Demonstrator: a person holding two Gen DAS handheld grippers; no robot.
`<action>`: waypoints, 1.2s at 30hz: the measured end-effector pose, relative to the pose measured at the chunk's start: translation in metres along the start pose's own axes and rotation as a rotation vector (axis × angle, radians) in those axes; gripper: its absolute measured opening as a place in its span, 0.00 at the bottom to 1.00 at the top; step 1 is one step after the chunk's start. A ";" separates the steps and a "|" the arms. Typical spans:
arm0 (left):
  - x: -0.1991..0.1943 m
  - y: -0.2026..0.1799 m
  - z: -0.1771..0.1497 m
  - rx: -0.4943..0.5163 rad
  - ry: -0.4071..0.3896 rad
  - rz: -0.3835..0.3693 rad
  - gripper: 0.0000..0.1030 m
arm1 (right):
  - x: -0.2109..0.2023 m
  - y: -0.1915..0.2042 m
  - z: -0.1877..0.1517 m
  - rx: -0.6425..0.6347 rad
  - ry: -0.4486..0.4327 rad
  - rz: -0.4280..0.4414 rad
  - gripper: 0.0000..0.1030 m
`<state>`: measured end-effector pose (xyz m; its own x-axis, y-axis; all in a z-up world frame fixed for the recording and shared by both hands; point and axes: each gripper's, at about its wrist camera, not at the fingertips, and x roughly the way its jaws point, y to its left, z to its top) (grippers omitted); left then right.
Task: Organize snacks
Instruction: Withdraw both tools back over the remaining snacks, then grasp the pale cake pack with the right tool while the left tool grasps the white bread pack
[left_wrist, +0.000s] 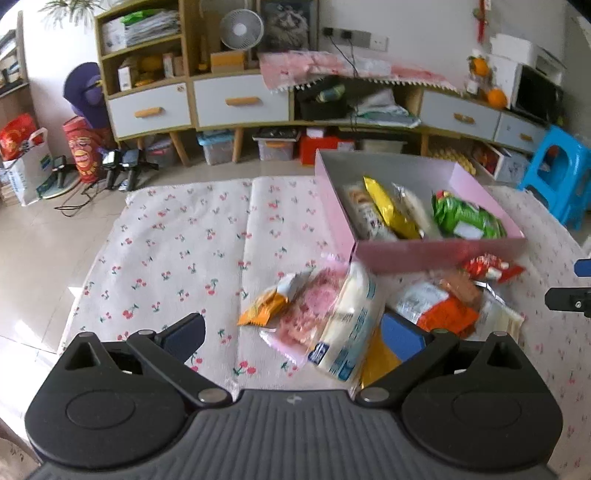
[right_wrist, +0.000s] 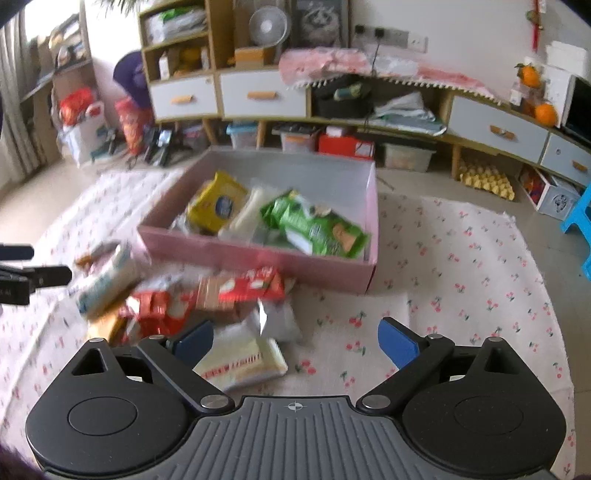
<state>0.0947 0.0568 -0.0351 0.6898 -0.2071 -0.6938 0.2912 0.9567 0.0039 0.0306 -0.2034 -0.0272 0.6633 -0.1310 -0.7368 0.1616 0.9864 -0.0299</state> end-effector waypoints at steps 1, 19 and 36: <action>0.001 0.001 -0.002 0.009 0.003 -0.010 0.98 | 0.003 0.001 -0.001 -0.006 0.014 -0.001 0.95; 0.021 -0.028 -0.023 0.264 0.066 -0.074 0.51 | 0.037 0.026 -0.004 0.046 0.152 -0.007 0.95; 0.029 -0.016 -0.015 0.102 0.144 -0.132 0.40 | 0.072 0.042 0.002 0.097 0.162 -0.086 0.97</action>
<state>0.1003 0.0390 -0.0659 0.5415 -0.2909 -0.7888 0.4436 0.8959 -0.0259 0.0867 -0.1719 -0.0801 0.5188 -0.1888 -0.8338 0.2870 0.9572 -0.0382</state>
